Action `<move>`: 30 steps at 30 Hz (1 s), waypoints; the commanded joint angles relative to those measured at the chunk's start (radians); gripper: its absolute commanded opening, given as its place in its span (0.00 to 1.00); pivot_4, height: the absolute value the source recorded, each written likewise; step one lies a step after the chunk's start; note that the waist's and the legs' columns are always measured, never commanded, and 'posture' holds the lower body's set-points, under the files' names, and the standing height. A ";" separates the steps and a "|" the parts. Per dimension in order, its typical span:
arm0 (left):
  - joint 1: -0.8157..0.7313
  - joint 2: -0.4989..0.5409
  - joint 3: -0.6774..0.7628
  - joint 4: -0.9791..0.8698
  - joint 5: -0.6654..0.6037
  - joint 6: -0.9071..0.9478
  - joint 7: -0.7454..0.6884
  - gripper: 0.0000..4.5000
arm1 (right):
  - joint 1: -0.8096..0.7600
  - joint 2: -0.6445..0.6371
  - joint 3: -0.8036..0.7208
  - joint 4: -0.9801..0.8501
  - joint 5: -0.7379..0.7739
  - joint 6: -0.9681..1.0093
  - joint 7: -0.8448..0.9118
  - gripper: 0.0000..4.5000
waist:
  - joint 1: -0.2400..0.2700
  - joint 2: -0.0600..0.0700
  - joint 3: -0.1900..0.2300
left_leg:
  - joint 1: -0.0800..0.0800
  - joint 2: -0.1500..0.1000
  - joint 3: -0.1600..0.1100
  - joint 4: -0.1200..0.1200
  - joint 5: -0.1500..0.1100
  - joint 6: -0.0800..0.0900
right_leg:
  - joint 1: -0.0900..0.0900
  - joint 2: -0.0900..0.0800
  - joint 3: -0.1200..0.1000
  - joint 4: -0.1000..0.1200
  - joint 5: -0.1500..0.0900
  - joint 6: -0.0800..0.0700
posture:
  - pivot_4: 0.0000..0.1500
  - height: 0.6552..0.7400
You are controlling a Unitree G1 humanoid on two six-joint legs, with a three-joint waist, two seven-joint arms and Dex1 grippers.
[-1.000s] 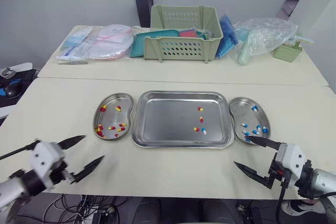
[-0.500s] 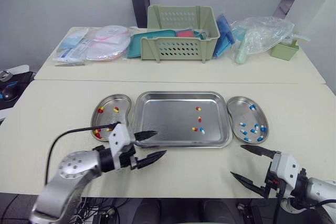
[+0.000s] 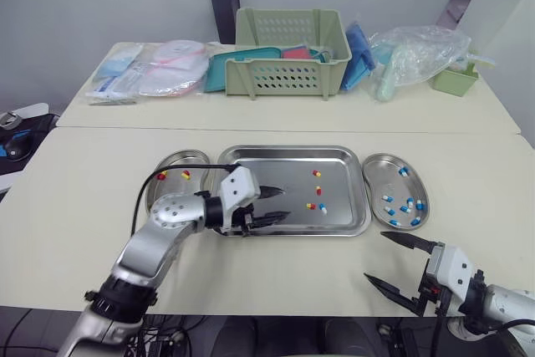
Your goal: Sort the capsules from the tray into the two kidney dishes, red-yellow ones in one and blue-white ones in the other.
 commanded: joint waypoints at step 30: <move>-0.284 -0.230 -0.168 0.528 0.298 -0.229 -0.111 0.45 | 0.053 0.009 -0.018 -0.108 0.035 0.069 -0.064 1.00 | 0.000 0.000 0.000 | 0.000 0.000 0.000 0.001 0.000 0.000 | 0.000 0.000 0.000 0.000 0.000 0.000 | 1.00 1.00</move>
